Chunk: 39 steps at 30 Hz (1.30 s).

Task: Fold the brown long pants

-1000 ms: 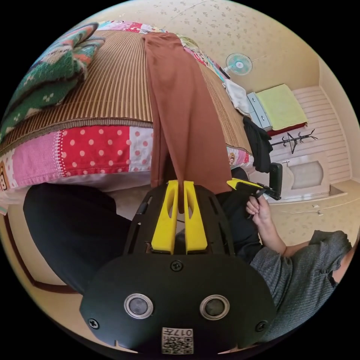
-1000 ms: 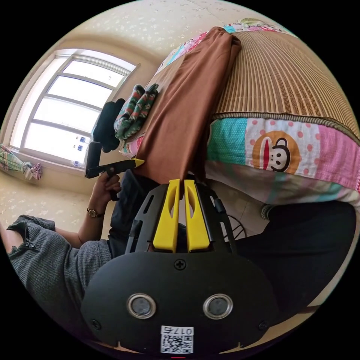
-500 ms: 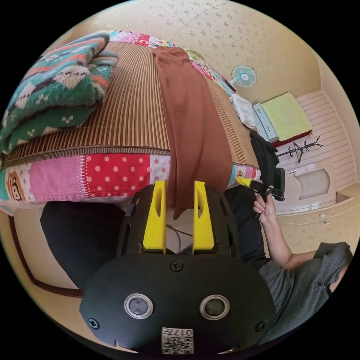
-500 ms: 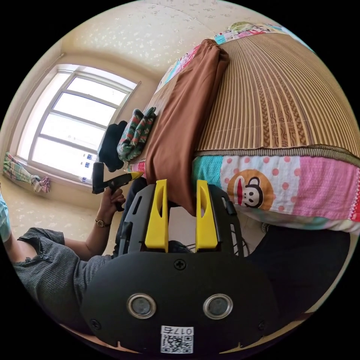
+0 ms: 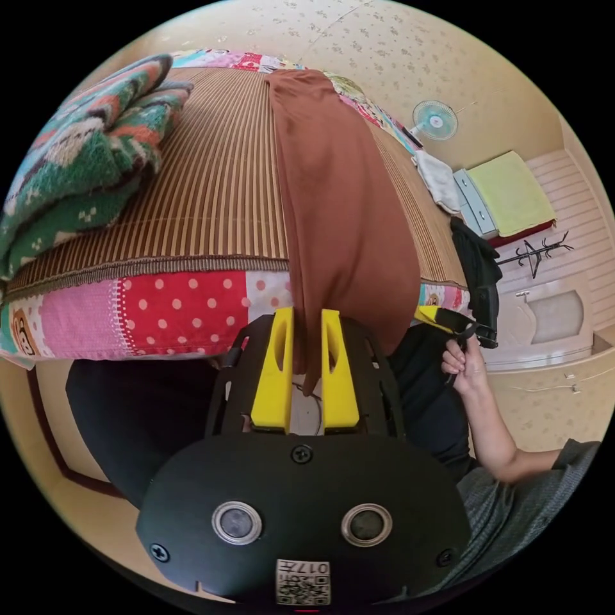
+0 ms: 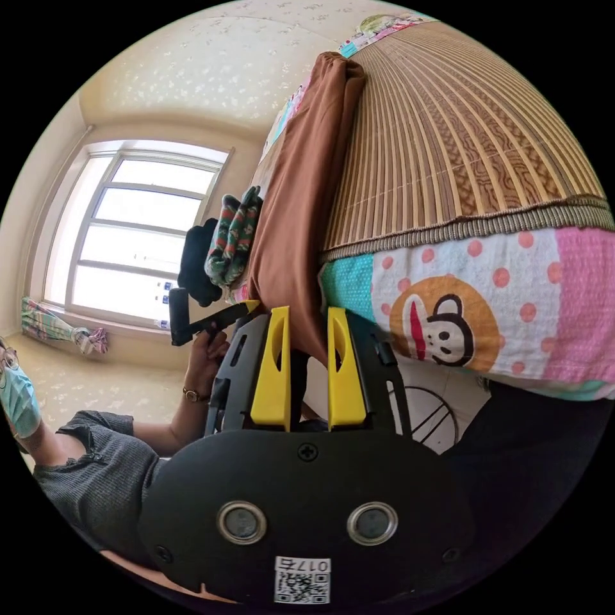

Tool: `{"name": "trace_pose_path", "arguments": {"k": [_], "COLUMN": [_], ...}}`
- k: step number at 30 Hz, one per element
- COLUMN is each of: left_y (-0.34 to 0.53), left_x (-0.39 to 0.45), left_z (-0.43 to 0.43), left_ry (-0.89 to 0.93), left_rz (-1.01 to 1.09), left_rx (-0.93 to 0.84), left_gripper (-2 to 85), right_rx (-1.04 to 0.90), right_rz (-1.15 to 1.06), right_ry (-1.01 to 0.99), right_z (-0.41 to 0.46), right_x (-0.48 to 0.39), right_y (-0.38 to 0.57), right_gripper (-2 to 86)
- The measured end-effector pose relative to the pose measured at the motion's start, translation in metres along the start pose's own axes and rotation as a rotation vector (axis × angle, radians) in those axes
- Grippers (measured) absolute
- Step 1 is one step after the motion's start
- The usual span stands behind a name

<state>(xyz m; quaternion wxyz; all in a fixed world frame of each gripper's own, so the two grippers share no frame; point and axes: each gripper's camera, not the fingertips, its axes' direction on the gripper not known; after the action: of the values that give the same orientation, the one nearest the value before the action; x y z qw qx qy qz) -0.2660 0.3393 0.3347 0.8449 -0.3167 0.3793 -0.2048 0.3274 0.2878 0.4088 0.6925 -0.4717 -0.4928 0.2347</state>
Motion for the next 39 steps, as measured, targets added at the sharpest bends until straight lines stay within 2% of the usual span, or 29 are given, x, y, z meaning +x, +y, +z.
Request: {"name": "trace_pose_path", "arguments": {"k": [4,11,15,17,19,21,23,25,29,33,35,39], "left_y": [-0.001,0.019,0.029,0.024,0.015,0.002,-0.018,-0.038,-0.093,-0.120,-0.126,-0.138], "left_x": [0.004,0.012,0.006,-0.007,-0.016,-0.020,-0.018,-0.015,-0.023,-0.040,-0.052,-0.058], "left_z": [-0.006,0.010,0.020,0.025,0.015,-0.005,-0.039,-0.053,-0.043,-0.020,-0.009,-0.002], "left_ry": [0.014,0.157,0.137,0.095,0.112,0.159,0.169,0.147,0.139,0.222,0.263,0.281], "left_rz": [0.039,0.069,0.034,-0.009,-0.025,-0.018,0.013,0.031,-0.012,-0.055,-0.096,-0.087], "left_rx": [0.009,-0.227,-0.319,-0.345,-0.298,-0.179,0.045,0.130,0.093,0.109,0.136,0.137], "left_gripper": [3.7,3.7,4.7,5.7,6.3,7.7,9.0,9.7,11.8,13.8,17.5,18.1], "right_rx": [-0.113,-0.284,-0.370,-0.348,-0.302,-0.235,-0.125,-0.022,0.103,0.098,0.115,0.087], "right_rz": [-0.036,-0.050,-0.011,0.057,0.082,0.071,0.052,0.081,0.030,0.038,0.066,0.061], "right_ry": [0.022,0.042,0.046,0.150,0.185,0.191,0.207,0.262,0.215,0.071,0.018,-0.017], "right_z": [0.005,-0.004,-0.003,-0.016,-0.032,-0.048,-0.067,-0.077,-0.079,-0.065,-0.058,-0.046], "right_x": [-0.015,-0.040,-0.041,-0.031,-0.029,-0.035,-0.047,-0.055,-0.073,-0.065,-0.054,-0.048], "right_y": [-0.011,0.031,0.047,0.046,0.039,0.029,0.009,-0.006,-0.042,-0.068,-0.076,-0.087], "right_gripper": [4.2,2.5,2.3,2.5,3.1,4.1,5.8,7.0,9.5,11.6,12.4,13.6]}}
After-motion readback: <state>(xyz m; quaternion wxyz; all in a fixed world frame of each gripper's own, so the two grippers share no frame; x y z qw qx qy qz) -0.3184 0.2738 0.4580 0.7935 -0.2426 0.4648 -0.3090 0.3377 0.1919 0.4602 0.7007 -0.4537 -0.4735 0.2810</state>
